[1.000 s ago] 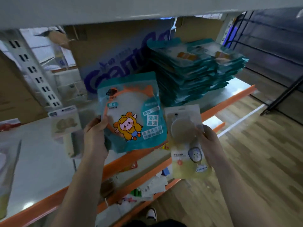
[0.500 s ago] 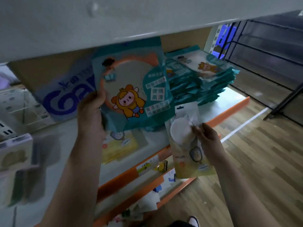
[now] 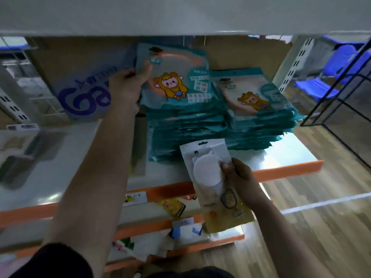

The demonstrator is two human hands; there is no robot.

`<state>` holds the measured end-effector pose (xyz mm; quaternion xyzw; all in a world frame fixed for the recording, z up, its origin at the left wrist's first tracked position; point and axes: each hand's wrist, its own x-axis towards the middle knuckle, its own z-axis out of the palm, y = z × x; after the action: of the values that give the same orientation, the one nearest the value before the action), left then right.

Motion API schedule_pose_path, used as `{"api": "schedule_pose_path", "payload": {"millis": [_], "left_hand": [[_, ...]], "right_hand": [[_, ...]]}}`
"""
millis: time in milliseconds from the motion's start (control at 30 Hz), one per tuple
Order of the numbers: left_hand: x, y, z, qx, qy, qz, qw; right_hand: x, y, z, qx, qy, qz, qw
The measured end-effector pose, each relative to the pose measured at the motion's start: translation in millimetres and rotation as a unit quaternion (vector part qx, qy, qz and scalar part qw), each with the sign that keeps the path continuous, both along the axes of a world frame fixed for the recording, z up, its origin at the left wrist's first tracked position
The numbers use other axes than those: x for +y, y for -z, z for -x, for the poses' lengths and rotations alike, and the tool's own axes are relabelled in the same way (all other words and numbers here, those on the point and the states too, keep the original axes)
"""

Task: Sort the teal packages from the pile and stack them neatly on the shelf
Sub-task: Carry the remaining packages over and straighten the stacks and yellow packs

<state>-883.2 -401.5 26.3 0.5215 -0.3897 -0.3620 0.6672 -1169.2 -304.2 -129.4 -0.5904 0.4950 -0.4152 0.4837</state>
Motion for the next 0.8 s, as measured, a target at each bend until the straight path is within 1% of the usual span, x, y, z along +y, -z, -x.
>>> {"api": "schedule_pose_path", "payload": {"millis": [100,167,300,433,533,700,800], "left_hand": [[-6,4,4,-0.063,-0.052,0.012,0.997],[-7,6,6,-0.094,-0.065,-0.006,0.993],[-10,13,11,-0.08,-0.07,-0.022,0.994],[-12,18,17,-0.133,-0.1,-0.058,0.984],[-13,18,19,-0.163,-0.126,-0.07,0.976],[-11,20,13,-0.174,-0.108,-0.079,0.976],[1,29,5,-0.181,-0.136,-0.066,0.972]], "right_hand": [[-1,-2,3,-0.015,-0.021,-0.006,1.0],[-3,-3,5,-0.015,-0.033,-0.003,0.999],[-6,-1,6,-0.015,-0.036,-0.016,0.999],[-7,3,9,-0.007,-0.038,-0.016,0.999],[-7,5,9,-0.017,-0.039,-0.023,0.999],[-5,5,8,-0.023,-0.043,-0.016,0.999],[-3,3,6,-0.025,-0.044,-0.002,0.999]]}}
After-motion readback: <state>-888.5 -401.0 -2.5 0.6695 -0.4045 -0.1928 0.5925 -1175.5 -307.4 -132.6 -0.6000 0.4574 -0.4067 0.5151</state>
